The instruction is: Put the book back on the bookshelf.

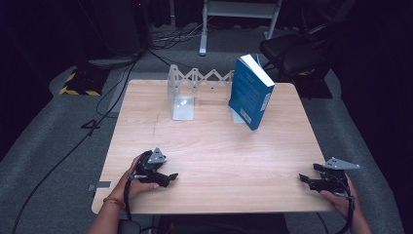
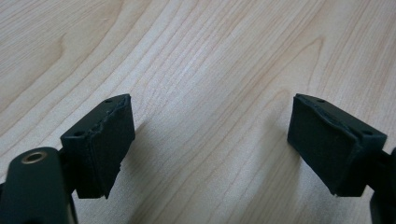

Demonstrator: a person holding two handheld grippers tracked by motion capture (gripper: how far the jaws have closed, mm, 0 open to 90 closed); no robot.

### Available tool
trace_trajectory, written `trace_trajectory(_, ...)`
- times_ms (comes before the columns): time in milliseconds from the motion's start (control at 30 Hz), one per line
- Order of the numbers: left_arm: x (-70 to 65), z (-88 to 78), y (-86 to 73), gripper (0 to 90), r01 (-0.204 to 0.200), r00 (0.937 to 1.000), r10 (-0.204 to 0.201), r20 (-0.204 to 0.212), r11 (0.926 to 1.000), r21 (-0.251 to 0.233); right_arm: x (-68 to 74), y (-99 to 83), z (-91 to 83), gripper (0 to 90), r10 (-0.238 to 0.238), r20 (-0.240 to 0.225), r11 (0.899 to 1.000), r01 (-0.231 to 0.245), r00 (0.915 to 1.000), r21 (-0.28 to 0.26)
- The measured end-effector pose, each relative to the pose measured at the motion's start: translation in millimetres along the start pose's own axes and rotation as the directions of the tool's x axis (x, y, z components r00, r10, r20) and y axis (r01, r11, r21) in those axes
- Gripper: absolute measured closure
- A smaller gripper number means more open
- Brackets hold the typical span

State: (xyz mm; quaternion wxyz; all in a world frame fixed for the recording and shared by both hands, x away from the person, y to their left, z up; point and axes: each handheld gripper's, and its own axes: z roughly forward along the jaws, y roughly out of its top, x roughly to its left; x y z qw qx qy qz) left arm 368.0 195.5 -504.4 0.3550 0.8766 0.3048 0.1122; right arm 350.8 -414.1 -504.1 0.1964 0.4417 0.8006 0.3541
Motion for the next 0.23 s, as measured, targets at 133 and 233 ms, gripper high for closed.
trace_trajectory(133, 0.0, 0.1, 0.0, 15.4, 0.001, 1.0000, -0.001, -0.001, 1.0000, 0.000, 0.0, 0.0, 0.0, 19.5, 0.000, 0.000, 1.000, 0.000, 1.0000, 0.000)
trace_trajectory(233, 0.0, 0.2, 0.1, 15.4, 0.004, 1.0000, -0.004, -0.003, 1.0000, -0.001, -0.1, 0.0, 0.0, 19.4, 0.000, 0.002, 1.000, 0.000, 1.0000, 0.000)
